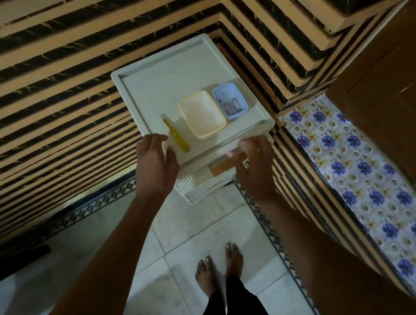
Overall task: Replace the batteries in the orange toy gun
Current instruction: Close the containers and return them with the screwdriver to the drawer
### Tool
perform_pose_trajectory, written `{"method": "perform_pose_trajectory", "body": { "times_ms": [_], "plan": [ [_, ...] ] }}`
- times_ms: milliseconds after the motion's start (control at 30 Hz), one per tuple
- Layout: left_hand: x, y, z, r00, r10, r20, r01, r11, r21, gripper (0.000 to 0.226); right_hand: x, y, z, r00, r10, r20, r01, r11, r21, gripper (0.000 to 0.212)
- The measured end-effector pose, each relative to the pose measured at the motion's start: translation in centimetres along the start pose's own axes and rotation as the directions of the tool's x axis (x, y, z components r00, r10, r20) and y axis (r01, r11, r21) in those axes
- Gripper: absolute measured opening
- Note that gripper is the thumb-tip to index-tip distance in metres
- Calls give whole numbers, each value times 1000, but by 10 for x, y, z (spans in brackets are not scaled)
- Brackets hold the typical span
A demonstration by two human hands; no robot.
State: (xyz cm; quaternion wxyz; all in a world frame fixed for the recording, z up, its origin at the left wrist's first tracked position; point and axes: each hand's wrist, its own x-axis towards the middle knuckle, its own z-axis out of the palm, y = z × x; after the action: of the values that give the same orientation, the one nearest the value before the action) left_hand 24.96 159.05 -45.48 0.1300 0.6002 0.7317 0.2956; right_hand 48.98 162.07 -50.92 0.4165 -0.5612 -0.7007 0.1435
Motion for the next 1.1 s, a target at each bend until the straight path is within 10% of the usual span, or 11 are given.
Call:
{"method": "perform_pose_trajectory", "body": {
  "times_ms": [133, 300, 533, 933, 1100],
  "plan": [
    [36, 40, 14, 997, -78, -9, 79, 995, 56, 33, 55, -11, 1, 964, 234, -125, -223, 970, 93, 27],
    [77, 77, 26, 950, -305, 69, 284, 934, 216, 38, 113, -10, 16, 891, 452, 44, -450, 892, -44, 36],
    [92, 87, 30, 849, -518, 102, 522, 853, -7, 21, 133, 11, 15, 799, 578, 164, -576, 815, -63, 36],
    [5, 106, 42, 909, -414, -44, 405, 905, -132, 27, 48, 23, -65, 749, 659, 71, -629, 672, 390, 13],
    [-71, 116, 69, 954, -294, -48, 277, 935, -221, 19, -12, 51, -92, 717, 691, 92, -679, 663, 316, 7]
  ]
}}
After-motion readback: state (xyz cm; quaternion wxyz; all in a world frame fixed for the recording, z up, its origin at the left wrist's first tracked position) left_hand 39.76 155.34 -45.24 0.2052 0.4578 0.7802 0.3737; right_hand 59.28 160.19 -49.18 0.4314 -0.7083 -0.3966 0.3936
